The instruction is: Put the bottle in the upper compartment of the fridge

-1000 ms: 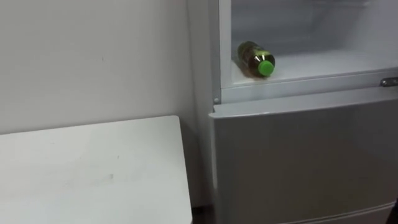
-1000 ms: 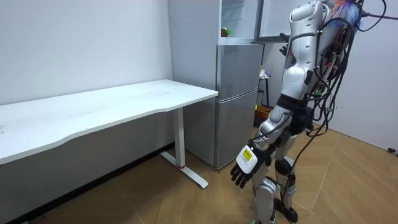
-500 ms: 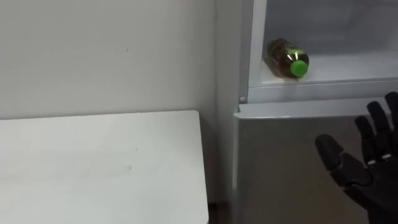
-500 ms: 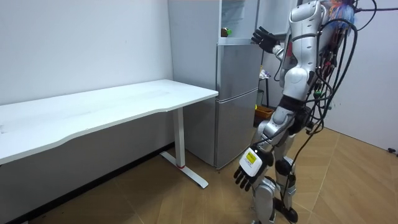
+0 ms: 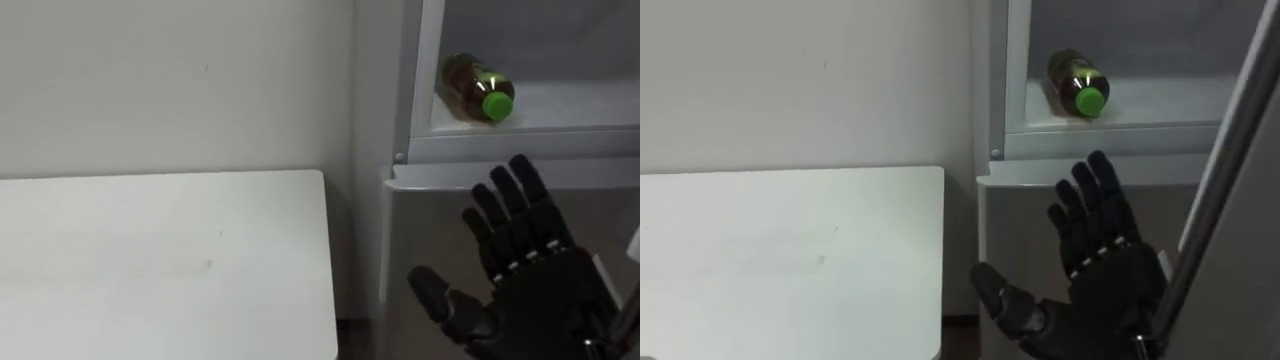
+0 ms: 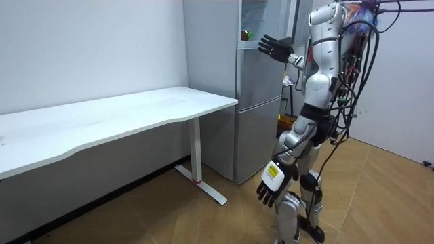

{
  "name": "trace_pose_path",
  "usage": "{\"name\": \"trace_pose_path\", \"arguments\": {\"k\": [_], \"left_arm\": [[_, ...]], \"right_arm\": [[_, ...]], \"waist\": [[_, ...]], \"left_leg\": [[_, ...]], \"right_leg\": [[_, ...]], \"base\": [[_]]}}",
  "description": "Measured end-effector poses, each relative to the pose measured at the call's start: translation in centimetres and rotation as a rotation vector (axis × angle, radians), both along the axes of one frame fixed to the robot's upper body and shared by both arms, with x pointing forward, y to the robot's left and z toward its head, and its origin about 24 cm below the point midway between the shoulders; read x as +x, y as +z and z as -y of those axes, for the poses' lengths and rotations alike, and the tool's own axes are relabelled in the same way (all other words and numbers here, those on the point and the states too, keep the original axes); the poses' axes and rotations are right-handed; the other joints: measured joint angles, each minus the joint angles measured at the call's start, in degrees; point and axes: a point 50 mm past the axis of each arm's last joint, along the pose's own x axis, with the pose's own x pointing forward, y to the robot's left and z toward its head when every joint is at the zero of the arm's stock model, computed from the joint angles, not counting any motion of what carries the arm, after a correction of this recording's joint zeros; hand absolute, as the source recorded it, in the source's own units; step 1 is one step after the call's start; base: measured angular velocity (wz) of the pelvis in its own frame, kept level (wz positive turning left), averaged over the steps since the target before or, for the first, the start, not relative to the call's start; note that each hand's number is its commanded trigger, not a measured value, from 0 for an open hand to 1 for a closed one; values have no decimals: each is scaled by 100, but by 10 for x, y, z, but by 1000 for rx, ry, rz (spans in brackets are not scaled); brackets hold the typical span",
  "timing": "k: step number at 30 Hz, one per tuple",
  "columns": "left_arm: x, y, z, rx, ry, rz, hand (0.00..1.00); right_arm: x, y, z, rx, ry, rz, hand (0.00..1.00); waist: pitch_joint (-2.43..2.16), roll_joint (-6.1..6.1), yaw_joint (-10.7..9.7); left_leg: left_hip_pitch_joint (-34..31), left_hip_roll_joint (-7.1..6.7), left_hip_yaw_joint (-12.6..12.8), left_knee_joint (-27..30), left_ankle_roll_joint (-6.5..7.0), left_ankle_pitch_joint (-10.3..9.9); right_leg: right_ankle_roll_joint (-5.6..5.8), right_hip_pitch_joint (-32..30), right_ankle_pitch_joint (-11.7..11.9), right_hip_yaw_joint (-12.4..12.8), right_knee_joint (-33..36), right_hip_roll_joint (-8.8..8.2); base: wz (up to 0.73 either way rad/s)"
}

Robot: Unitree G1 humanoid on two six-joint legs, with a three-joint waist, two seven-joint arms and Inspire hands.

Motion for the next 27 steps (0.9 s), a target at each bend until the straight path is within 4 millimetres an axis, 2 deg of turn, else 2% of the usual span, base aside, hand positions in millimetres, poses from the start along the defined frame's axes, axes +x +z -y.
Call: {"name": "trace_pose_path", "arguments": {"k": [5,9,13,16,18,22,25,27], "left_arm": [[3,0,1,-1,-11,5,0],[3,0,0,-1,-15,-3,0],[7,1,-1,-9,-21,3,0],[7,1,-1,-10,-20,5,0],[9,1,-1,-9,-22,13,0],[6,1,-1,-4,-18,8,0],[3,1,-1,-5,-1,2,0],[-2,2,-5,7,33,0,0]], "right_arm": [[2,-15,-9,-86,71,-60,0],[2,-21,-11,-182,92,-73,0],[2,-24,-12,-249,96,-75,0],[1,-36,-10,-296,81,-120,0],[-3,-46,-7,-309,53,-171,0],[-12,-68,2,-339,-15,-282,0],[-16,-81,17,-353,-94,-353,0],[-16,-85,35,-352,-200,-387,0]], "waist": [[-1,-5,89],[3,-15,65],[-5,-32,62],[-33,-73,70],[-44,-46,66],[-39,10,41],[-36,62,-45],[-50,98,-146]], "left_leg": [[-5,7,-42,46,-6,-6],[-68,21,-115,136,0,-64],[-111,23,-137,236,26,-108],[-148,23,-140,269,40,-124],[-153,21,-140,262,43,-125],[-116,17,-143,227,44,-125],[-104,14,-149,189,43,-125],[-92,7,-164,189,44,-125]], "right_leg": [[-3,-3,4,-12,52,0],[-5,-17,4,-62,75,7],[4,-17,-1,-79,51,-9],[24,-11,19,-86,32,-11],[34,19,75,-118,-36,-10],[39,98,87,-144,-50,-12],[39,107,87,-171,-55,-15],[41,121,86,-181,-55,-22]], "base": [[2],[8],[2],[1],[0],[0],[0],[0]]}}
